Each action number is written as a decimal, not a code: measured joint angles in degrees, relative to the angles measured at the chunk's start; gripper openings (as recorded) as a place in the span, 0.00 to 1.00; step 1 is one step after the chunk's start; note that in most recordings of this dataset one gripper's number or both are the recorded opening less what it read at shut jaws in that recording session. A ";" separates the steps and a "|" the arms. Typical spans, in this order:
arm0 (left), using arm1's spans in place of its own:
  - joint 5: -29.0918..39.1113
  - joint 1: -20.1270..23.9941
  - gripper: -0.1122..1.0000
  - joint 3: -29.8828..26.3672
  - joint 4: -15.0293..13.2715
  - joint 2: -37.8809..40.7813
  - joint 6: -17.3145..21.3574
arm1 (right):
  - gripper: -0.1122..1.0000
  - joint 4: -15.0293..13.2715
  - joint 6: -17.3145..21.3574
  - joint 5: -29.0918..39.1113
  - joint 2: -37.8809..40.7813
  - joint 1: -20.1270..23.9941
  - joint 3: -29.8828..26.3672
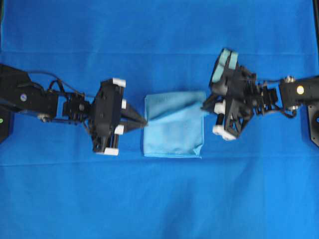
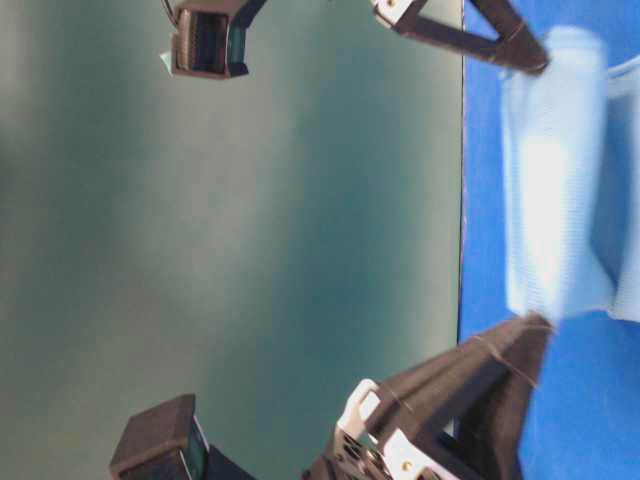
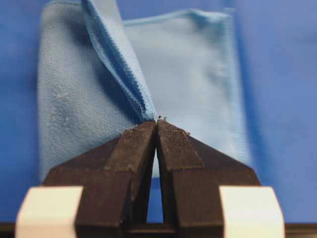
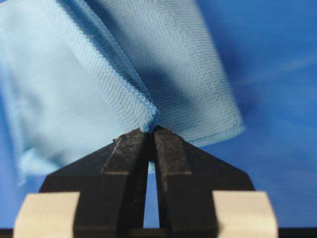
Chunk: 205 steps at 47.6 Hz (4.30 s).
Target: Fold the light blue towel.
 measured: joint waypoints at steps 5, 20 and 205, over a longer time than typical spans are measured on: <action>0.53 -1.67 0.10 0.00 0.00 1.41 -1.05 | 0.13 0.00 1.76 -0.18 1.23 1.58 0.00; 0.18 -4.04 0.10 -1.58 -0.09 7.73 -1.23 | 0.13 0.00 5.27 -5.01 8.44 3.96 0.00; 13.27 -0.62 0.59 33.05 -0.09 -68.55 -1.41 | 0.65 -14.15 5.36 3.08 -53.96 3.60 27.25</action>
